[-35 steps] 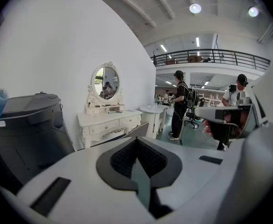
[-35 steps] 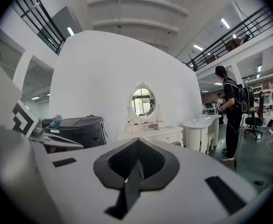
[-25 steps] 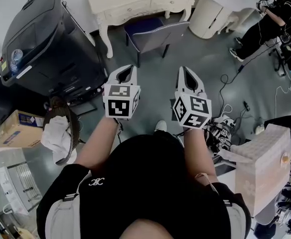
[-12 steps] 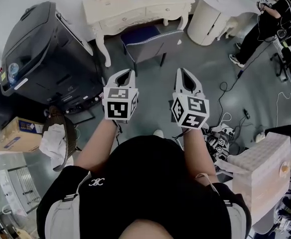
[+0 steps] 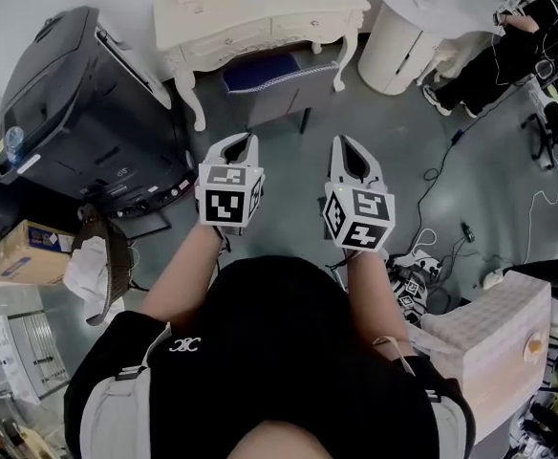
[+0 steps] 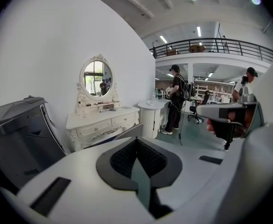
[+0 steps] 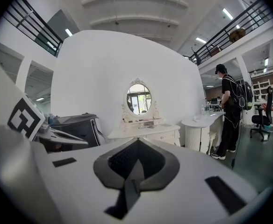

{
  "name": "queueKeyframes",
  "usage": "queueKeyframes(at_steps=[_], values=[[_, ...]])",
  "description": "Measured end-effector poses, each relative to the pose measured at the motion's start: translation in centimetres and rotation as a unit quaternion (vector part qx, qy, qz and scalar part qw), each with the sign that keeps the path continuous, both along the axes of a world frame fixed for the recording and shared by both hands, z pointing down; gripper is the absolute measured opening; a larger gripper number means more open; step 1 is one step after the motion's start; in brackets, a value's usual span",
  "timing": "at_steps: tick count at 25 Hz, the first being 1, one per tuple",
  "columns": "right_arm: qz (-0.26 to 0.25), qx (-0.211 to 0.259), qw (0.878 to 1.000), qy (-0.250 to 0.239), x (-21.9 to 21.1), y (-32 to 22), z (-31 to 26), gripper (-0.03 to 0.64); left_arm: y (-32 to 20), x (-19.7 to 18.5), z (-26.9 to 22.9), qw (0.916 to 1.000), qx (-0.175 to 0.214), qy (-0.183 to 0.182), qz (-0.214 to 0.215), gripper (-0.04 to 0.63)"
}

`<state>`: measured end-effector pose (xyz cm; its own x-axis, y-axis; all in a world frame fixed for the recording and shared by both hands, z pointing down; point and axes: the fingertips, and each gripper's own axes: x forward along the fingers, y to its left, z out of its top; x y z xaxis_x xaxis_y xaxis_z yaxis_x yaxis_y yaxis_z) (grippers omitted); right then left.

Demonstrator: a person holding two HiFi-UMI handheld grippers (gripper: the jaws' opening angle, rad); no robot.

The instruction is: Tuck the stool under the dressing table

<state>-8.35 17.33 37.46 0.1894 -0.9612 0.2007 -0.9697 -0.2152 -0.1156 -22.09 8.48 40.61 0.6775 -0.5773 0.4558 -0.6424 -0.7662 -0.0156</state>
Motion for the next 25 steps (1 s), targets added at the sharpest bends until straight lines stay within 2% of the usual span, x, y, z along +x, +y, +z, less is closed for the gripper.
queueKeyframes(at_steps=[6, 11, 17, 25], values=[[-0.008, -0.008, 1.0, -0.01, 3.0, 0.5, 0.8, 0.009, 0.7, 2.8, 0.6, 0.9999, -0.003, -0.006, -0.008, 0.008], [-0.019, -0.016, 0.999, -0.023, 3.6, 0.3, 2.1, 0.009, 0.7, 2.9, 2.0, 0.9994, -0.023, -0.018, -0.019, 0.008], [-0.028, -0.019, 0.999, -0.033, 4.3, -1.2, 3.0, 0.009, -0.7, 3.4, 2.5, 0.9989, -0.016, -0.037, -0.024, 0.008], [-0.031, -0.026, 0.999, -0.022, 6.4, -5.1, 3.4, 0.009, -4.8, 6.2, 2.8, 0.9993, -0.011, -0.033, -0.016, 0.008]])
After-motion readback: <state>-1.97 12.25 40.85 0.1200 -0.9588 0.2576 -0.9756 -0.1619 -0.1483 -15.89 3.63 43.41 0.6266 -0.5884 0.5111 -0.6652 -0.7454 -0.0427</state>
